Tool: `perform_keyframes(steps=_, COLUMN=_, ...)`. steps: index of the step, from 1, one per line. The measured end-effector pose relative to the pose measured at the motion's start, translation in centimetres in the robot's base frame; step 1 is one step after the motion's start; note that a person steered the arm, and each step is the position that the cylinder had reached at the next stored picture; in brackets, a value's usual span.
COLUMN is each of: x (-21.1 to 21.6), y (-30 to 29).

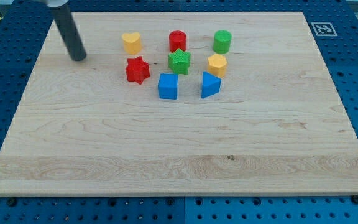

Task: Push the green star towards bottom right

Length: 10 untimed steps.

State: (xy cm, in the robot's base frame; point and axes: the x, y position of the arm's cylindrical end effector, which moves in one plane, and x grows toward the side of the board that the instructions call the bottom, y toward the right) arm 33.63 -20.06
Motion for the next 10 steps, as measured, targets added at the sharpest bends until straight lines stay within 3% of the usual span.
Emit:
perform_keyframes(steps=4, x=2.2, y=15.0)
perform_keyframes(steps=8, x=0.1, y=18.4)
perform_keyframes(steps=10, x=2.4, y=21.1)
